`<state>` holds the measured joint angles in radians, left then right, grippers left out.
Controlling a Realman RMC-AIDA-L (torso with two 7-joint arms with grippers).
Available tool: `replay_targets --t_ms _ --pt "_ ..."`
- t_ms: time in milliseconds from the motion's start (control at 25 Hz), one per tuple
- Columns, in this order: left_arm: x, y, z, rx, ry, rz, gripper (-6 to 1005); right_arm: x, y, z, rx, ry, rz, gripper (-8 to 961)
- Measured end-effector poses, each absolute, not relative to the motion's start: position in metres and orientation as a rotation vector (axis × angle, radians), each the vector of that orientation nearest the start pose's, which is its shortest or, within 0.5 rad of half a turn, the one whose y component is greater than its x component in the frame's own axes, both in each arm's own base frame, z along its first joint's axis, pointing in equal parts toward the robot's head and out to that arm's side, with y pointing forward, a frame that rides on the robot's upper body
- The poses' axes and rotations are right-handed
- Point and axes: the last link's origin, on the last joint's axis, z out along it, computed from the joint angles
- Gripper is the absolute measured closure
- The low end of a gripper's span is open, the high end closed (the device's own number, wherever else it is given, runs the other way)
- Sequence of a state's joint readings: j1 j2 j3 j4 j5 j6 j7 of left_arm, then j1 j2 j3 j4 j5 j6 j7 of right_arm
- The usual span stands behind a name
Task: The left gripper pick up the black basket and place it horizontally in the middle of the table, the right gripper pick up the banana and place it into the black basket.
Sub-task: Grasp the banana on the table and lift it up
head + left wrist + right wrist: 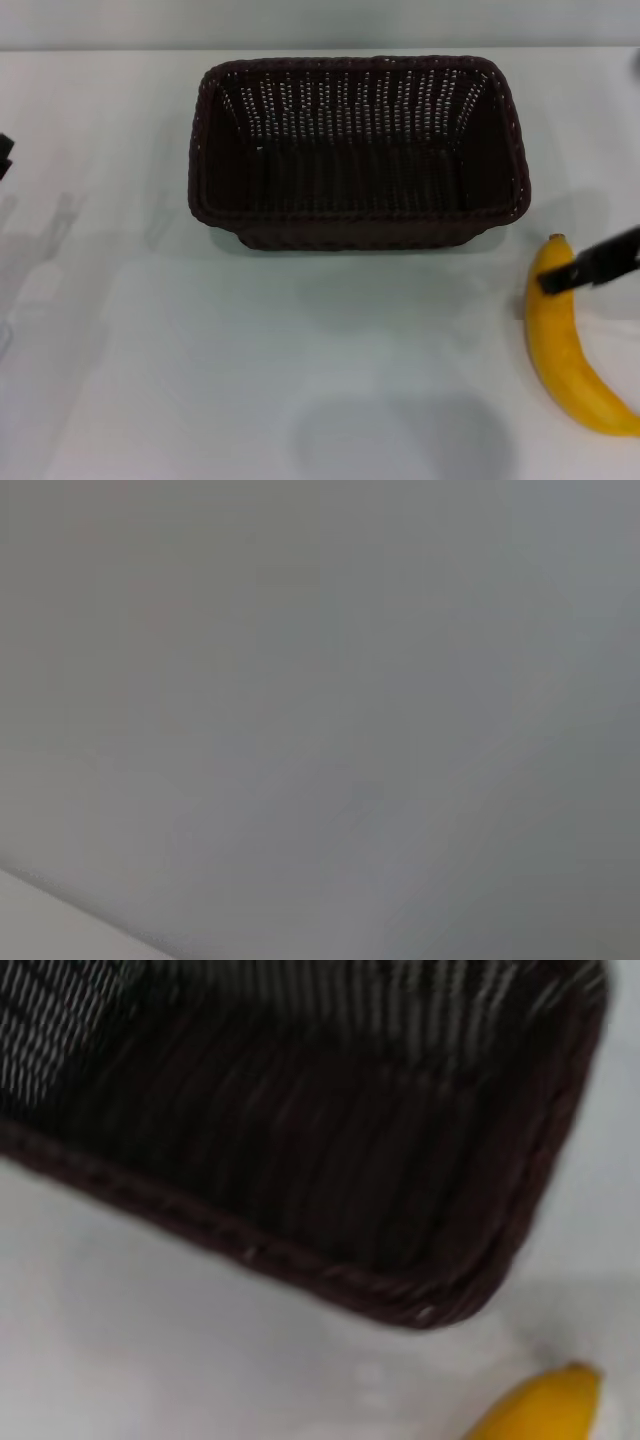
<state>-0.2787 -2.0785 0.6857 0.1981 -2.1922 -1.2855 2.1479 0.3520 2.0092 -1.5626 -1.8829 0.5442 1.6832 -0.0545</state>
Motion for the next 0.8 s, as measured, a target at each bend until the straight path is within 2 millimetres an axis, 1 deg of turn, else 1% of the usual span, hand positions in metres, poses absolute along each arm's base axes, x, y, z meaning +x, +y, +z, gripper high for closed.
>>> replay_targets --t_ms 160,320,560,800 --pt "-0.371 0.283 0.030 -1.475 -0.966 -1.109 125 0.161 0.295 0.017 -2.294 1.203 -0.479 152" --pt "-0.368 0.285 0.030 -1.474 -0.953 -1.121 125 0.162 0.295 0.004 -2.287 1.213 -0.563 160" --pt "-0.364 0.290 0.030 -1.483 -0.945 -1.130 125 0.166 0.295 -0.003 -2.278 1.241 -0.613 173" --pt "-0.360 0.294 0.029 -1.492 -0.940 -1.140 126 0.177 0.296 -0.013 -2.271 1.266 -0.680 186"
